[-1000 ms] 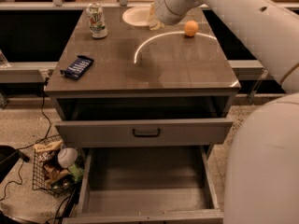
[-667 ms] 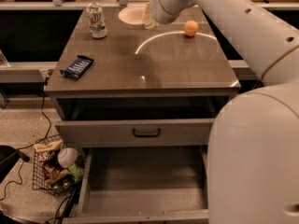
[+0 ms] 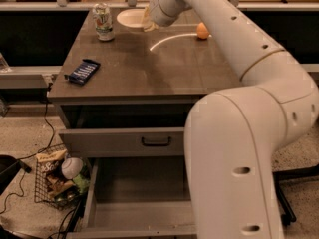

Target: Move paper bowl near 7up can

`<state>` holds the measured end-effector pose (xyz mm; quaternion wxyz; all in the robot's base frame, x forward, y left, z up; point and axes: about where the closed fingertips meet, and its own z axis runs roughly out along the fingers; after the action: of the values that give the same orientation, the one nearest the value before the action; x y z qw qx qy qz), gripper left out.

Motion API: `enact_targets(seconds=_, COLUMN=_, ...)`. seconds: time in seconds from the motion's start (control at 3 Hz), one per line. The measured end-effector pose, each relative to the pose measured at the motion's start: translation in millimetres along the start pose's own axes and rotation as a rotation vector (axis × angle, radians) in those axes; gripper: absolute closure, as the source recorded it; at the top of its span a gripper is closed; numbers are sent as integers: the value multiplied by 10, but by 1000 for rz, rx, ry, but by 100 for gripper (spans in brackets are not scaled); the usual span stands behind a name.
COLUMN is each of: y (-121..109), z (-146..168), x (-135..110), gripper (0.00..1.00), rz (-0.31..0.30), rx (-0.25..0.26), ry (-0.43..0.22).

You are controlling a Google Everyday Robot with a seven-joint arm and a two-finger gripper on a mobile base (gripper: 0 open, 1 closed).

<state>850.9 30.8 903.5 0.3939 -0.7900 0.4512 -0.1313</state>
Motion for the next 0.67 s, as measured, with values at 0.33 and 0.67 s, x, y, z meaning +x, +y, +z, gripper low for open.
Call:
enact_targets(seconds=0.33, y=-10, z=163, x=-46, gripper=100, rz=-10, rx=-24, ry=-16)
enact_targets(seconds=0.67, y=37, z=313, x=-77, gripper=100, rz=1, rx=-44, ry=-43)
